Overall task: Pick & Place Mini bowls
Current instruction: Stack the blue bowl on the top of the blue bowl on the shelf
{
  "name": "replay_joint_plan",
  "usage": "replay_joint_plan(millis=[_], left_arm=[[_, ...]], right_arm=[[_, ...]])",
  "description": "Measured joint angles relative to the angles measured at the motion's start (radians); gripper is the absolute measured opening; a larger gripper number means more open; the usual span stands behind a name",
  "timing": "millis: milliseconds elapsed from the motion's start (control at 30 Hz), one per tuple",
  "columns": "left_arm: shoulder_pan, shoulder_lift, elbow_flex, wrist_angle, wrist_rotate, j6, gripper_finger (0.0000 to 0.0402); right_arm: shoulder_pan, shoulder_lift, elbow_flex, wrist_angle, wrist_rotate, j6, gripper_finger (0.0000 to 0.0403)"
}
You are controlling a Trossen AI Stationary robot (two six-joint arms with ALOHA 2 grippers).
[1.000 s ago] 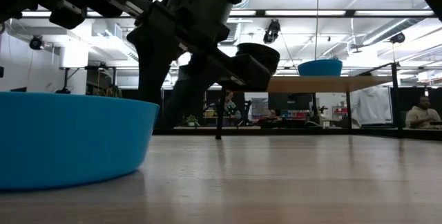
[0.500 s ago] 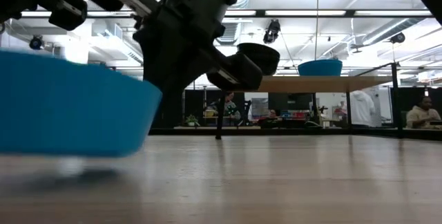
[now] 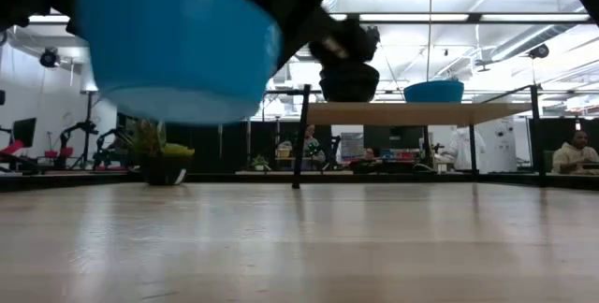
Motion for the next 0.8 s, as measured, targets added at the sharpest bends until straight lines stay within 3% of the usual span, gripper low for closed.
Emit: replay_joint_plan(millis=[433,700,800], left_arm=[[0.000,0.004,0.000,-0.015,-0.001,0.000,0.0090],[0.000,0.005,0.000,-0.018,-0.001,0.000,0.0090],[0.000,0.005,0.000,-0.021,0.000,0.000,0.0090]], right_arm=[[-0.066,-0.222,-0.001,-0.320,0.130,-0.050,0.0008],[-0.124,-0.421,-0.002,-0.554,0.316,0.002,0.0008],[-0.163,-0.497,-0.011,-0.561,0.383,0.013,0.0008]])
